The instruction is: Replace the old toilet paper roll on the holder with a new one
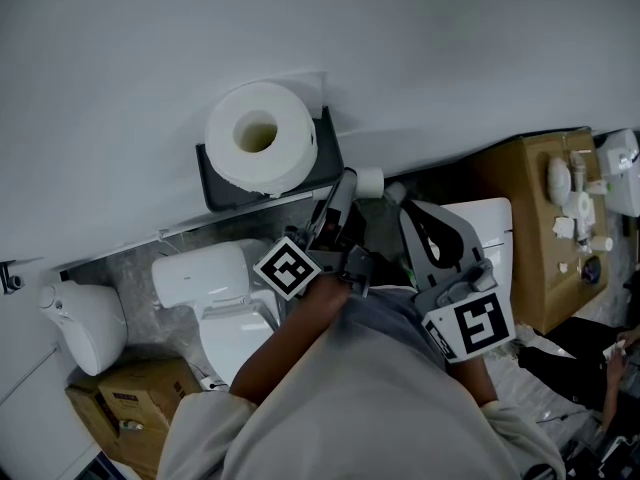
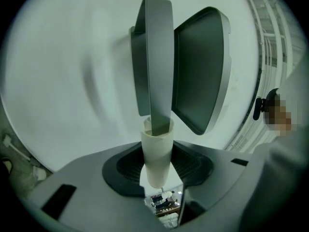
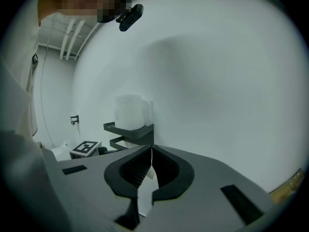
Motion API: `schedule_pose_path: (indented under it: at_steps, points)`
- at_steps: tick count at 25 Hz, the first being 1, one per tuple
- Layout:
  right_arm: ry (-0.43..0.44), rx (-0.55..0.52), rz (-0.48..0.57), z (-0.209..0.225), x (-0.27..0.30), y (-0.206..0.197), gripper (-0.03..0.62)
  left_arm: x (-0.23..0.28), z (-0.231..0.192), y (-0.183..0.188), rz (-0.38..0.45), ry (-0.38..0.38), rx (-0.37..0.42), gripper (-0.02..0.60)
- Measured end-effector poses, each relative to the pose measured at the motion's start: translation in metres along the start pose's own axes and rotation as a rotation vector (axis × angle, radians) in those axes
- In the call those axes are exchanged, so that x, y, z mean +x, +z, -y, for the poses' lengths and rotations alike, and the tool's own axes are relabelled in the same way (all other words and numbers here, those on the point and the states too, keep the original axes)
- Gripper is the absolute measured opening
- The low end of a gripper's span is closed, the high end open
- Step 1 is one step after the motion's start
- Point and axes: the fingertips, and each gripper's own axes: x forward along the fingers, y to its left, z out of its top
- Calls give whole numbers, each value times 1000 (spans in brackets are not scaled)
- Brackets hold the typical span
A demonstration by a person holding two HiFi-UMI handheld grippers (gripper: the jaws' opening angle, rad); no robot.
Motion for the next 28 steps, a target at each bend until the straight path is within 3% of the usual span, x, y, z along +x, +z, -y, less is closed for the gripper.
schedule_pose_path:
  at_steps: [6, 11, 15, 23, 28]
  points:
    - [-2, 6, -2, -7, -6, -2, 17, -1, 2, -12, -90, -9, 39, 167]
    - [-18, 11, 5, -14, -15, -3, 17, -8, -9, -17, -163, 42, 94, 167]
    - [-28, 10, 14, -21, -25, -2, 17, -5, 3, -24, -192, -21, 53, 167]
    - [-42, 9, 28, -30, -36, -1, 17, -5, 1, -39, -284, -33, 48, 167]
    - [-41, 14, 28, -30, -35, -2, 17, -17, -10, -40, -305, 18, 149, 164]
